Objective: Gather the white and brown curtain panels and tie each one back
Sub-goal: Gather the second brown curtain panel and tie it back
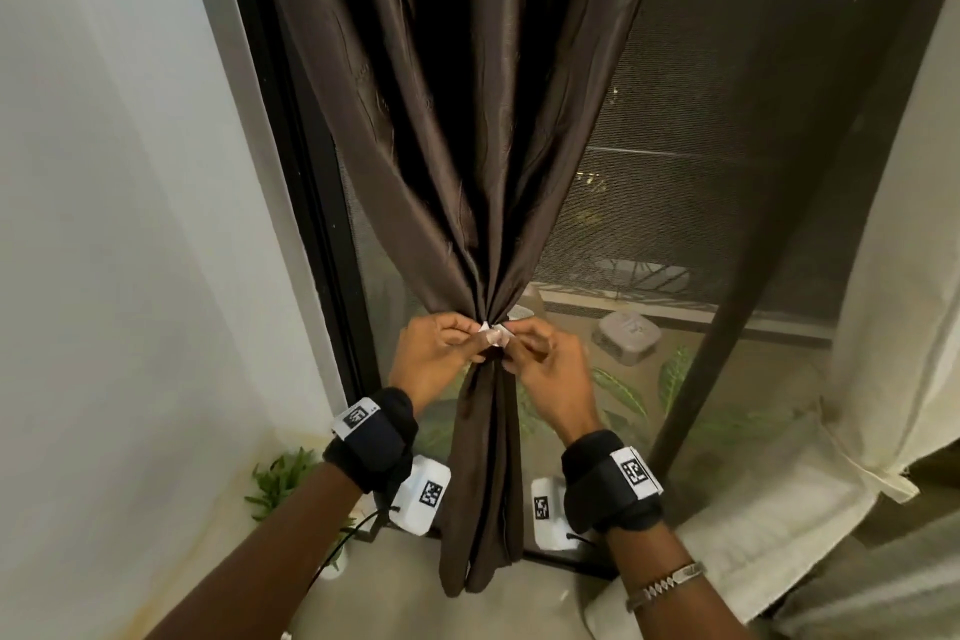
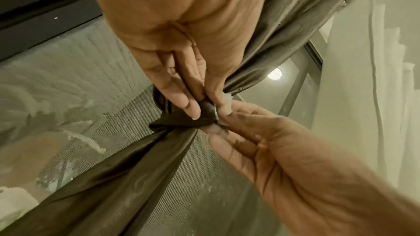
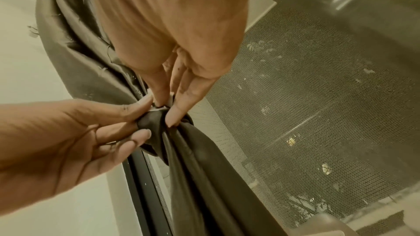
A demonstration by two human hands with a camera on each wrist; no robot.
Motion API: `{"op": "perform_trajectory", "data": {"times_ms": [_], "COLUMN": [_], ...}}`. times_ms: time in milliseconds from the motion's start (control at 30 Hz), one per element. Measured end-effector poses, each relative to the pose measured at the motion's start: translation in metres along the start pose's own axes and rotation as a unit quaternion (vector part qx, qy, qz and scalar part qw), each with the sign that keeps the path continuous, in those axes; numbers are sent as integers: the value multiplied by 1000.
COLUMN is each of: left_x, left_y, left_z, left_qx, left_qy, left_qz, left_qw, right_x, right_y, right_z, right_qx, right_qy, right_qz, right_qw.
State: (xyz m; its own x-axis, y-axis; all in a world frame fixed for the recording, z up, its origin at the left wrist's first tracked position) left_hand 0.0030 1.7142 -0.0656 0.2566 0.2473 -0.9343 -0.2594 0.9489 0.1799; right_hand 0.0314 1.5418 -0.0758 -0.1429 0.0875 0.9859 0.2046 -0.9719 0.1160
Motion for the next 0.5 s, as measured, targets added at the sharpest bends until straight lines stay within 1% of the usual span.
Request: {"op": "perform_trajectory", "data": {"times_ms": [67,133,233,333,400,433,467,500], "left_x": [2,3,2,-3,-3,-4,-5,-6], "left_y": [1,1,-1,-1,1,1,1,1], "left_z": [0,1,2,0,1,1,1,1], "left_qx": [5,21,42,49,42,37,34,28], "left_qy": [22,36,36,40,58,66,69,69], "left_qz": [-19,-14,-26,-57,-75,-72,-62,-49], "left_qw": [1000,999,998,996,995,995,995,996], "right_x": [0,-1,-6,-8,-9,-10,-11,-12], "right_y": [0,-1,-3,-8,-8,-7,-5,-3], "right_z": [-5,-8,-8,-8,-8,-7,-5,-3], "right_qx": [-4,-13,-18,-6,-17,-20,-15,-3], "right_qy": [2,6,13,54,86,97,99,84], "right_qz": [10,9,-4,-79,-143,-154,-143,-112], "right_qw": [1000,1000,1000,995,986,983,985,990]}}
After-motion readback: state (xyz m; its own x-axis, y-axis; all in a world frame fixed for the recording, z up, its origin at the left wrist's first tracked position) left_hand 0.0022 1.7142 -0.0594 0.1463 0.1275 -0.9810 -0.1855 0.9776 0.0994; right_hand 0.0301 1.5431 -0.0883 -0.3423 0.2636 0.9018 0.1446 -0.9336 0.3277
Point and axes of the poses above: each hand's wrist, its own z-axis towards the middle knuckle, its own y-axis out of the back of the hand, x = y × z, the point moved 5 cm from there along z, towards the middle knuckle, and after that the axes turned 10 degrees about -y, right-handed, at the moved point
